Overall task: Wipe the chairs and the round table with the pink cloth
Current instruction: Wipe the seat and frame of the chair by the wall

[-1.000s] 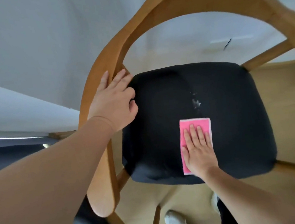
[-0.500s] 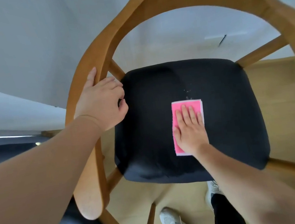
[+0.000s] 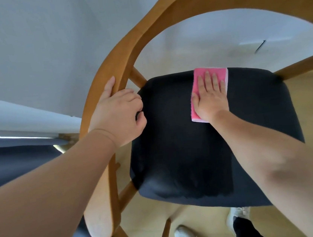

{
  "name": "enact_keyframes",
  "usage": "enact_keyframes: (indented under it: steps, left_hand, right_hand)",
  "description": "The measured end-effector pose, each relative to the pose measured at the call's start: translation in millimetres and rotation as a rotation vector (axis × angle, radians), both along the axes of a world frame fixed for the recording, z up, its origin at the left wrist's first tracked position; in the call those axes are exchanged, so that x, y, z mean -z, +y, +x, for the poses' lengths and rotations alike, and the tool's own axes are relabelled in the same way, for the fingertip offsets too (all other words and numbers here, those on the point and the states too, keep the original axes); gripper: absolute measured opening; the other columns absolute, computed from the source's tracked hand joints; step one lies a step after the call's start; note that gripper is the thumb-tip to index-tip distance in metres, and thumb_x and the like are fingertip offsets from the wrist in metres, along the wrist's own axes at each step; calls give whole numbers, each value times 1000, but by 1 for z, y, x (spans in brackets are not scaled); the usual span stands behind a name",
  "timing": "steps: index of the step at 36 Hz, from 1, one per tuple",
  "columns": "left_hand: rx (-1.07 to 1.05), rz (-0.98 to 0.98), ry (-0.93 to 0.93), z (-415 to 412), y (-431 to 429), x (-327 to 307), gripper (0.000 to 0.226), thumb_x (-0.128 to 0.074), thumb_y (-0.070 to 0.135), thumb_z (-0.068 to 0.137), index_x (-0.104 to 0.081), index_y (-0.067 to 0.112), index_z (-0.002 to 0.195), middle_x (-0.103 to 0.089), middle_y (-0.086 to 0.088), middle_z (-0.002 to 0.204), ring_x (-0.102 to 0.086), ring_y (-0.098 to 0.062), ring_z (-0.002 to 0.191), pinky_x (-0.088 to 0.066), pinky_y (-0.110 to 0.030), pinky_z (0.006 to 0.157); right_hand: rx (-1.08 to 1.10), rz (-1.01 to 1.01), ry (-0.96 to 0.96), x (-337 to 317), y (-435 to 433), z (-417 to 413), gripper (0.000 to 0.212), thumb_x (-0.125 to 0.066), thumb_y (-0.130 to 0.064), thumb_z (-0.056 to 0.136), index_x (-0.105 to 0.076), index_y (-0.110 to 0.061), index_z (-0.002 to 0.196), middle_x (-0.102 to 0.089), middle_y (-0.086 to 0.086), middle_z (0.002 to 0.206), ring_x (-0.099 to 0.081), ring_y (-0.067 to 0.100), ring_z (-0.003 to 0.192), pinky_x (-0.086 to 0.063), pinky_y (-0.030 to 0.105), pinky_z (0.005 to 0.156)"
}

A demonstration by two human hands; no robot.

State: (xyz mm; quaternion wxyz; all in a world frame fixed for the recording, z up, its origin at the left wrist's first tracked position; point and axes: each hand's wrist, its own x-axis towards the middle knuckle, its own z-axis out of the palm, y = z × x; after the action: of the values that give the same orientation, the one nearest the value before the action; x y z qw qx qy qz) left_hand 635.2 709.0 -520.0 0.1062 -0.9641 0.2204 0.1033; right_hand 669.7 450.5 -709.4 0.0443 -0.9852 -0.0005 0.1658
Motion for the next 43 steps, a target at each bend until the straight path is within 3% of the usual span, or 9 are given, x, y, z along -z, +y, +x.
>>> enact_keyframes:
  steps: [7,13,17,22,25,31,36,43]
  left_hand:
    - [-12,22,8,-1,-3,-3,36,-32,43,89,-65,30,83,-67,11,92,-59,-13,100,-3,-46,117]
    - [-21,32,17,-1,-4,-5,36,-30,41,90,-63,31,79,-65,12,87,-59,-11,95,-2,-45,117]
    - [-19,36,23,-1,-5,-6,37,-29,42,89,-64,31,81,-66,12,88,-59,-12,97,-3,-46,117]
    - [-35,26,38,-1,-5,-7,37,-30,40,89,-64,30,80,-65,12,87,-59,-11,95,-2,-46,117]
    - [-34,7,36,-1,-5,-7,35,-31,39,90,-64,30,80,-65,13,87,-58,-10,96,-1,-44,117]
    - [-43,-11,51,-1,-4,-8,35,-34,38,90,-66,29,81,-66,13,88,-58,-10,96,-2,-45,117]
    - [-56,-15,55,-1,-5,-9,35,-35,36,89,-68,28,81,-66,13,86,-59,-11,93,-3,-44,117]
    - [-57,-20,34,-3,-6,-9,36,-33,34,89,-67,26,80,-65,12,84,-59,-12,91,-3,-44,117]
  right_hand:
    - [-12,38,72,-8,13,-121,63,4,-44,96,23,-11,147,18,12,160,19,28,147,14,45,119]
    - [-56,16,133,-4,12,-177,64,8,-46,93,22,-13,146,21,8,159,32,26,142,19,45,117]
    - [-80,6,117,-3,6,-153,64,8,-48,92,21,-15,146,24,5,157,35,24,139,24,44,115]
    - [-43,-18,66,-2,-10,-83,68,-1,-48,95,11,-14,152,8,9,163,13,29,149,12,46,119]
    - [-39,-25,39,-1,-19,-40,70,-2,-49,95,7,-13,154,6,11,163,9,31,149,5,48,121]
    - [-14,-3,7,-1,-27,21,72,-7,-52,94,-3,-14,155,-5,11,163,0,32,150,6,45,120]
    - [-20,11,16,-4,-33,36,71,-12,-52,96,-10,-14,156,-15,12,162,-10,34,149,2,45,121]
    - [-54,15,5,-7,-43,27,69,-12,-52,98,-9,-13,156,-12,11,162,-5,31,150,4,44,121]
